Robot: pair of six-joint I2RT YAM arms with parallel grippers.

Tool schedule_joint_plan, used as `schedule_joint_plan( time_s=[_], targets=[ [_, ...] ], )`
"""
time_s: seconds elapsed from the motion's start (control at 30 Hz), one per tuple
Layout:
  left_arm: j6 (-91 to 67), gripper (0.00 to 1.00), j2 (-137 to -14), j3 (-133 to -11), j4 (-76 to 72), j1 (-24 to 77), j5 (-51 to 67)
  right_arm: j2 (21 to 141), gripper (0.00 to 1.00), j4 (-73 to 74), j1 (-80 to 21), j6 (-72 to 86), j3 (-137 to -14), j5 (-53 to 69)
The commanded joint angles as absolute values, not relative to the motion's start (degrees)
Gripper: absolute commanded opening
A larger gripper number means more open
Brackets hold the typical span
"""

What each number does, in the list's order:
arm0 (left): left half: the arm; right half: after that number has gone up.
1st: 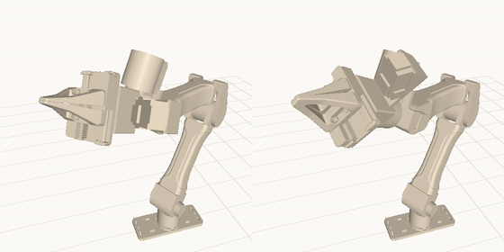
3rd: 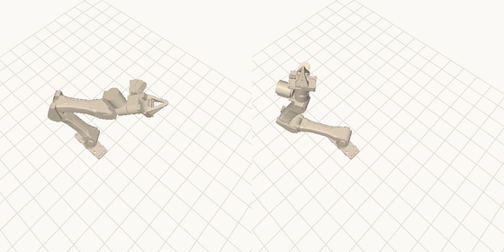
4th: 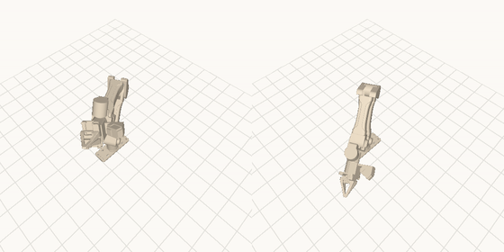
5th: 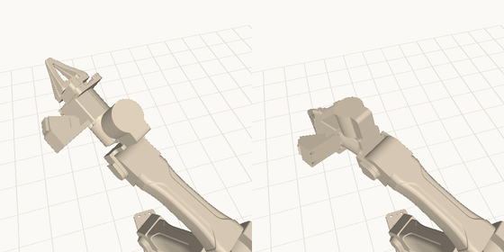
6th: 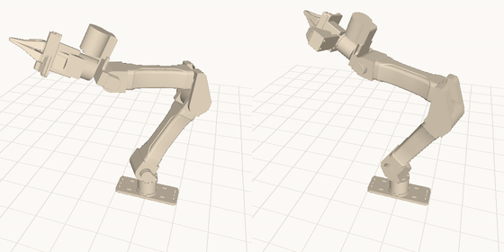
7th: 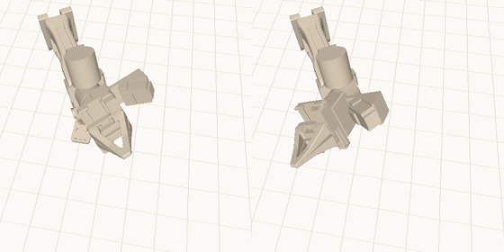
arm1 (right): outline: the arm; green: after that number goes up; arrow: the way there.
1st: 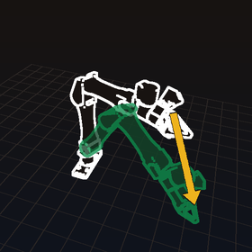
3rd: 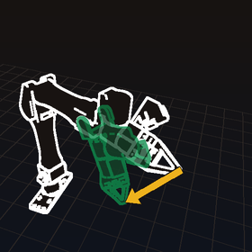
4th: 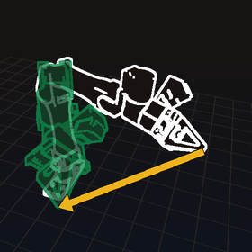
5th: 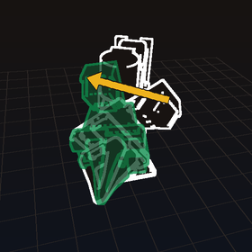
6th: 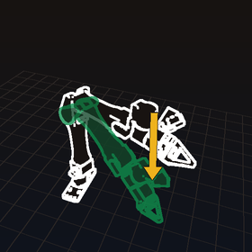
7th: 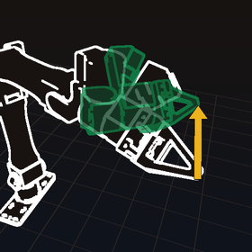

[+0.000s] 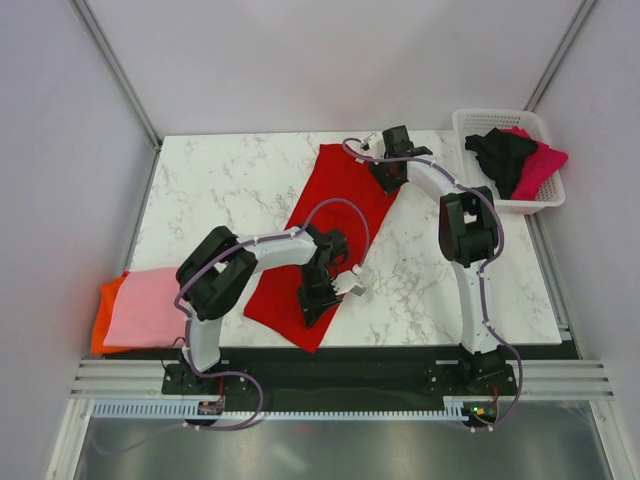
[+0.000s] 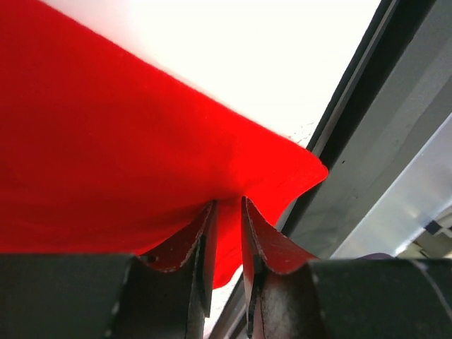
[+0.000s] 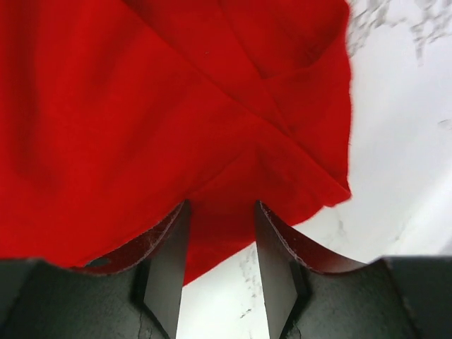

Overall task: Fold and stack the t-shirts
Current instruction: Fold the tshirt

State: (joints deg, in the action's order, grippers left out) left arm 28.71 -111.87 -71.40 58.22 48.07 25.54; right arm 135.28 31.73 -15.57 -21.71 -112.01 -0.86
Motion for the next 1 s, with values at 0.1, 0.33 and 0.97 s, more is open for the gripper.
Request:
schedule_joint_plan(
  time_s=[0.1, 0.33, 0.97],
  targets=[
    [27.5, 0.28, -118.8, -76.9, 52.7, 48.3, 25.6, 141.5, 0.5, 33.6, -15.6, -24.0, -120.7, -1.0],
    [27.2, 0.29, -124.9, -87.7, 56.2, 48.9, 27.6, 151.2, 0.5, 34.5, -15.6, -25.8, -134.7, -1.8],
    [24.4, 0.3, -131.8, -103.4, 61.0, 53.8, 31.2, 155.3, 0.61, 21.5, -16.6, -22.0, -140.8, 1.8]
  ],
)
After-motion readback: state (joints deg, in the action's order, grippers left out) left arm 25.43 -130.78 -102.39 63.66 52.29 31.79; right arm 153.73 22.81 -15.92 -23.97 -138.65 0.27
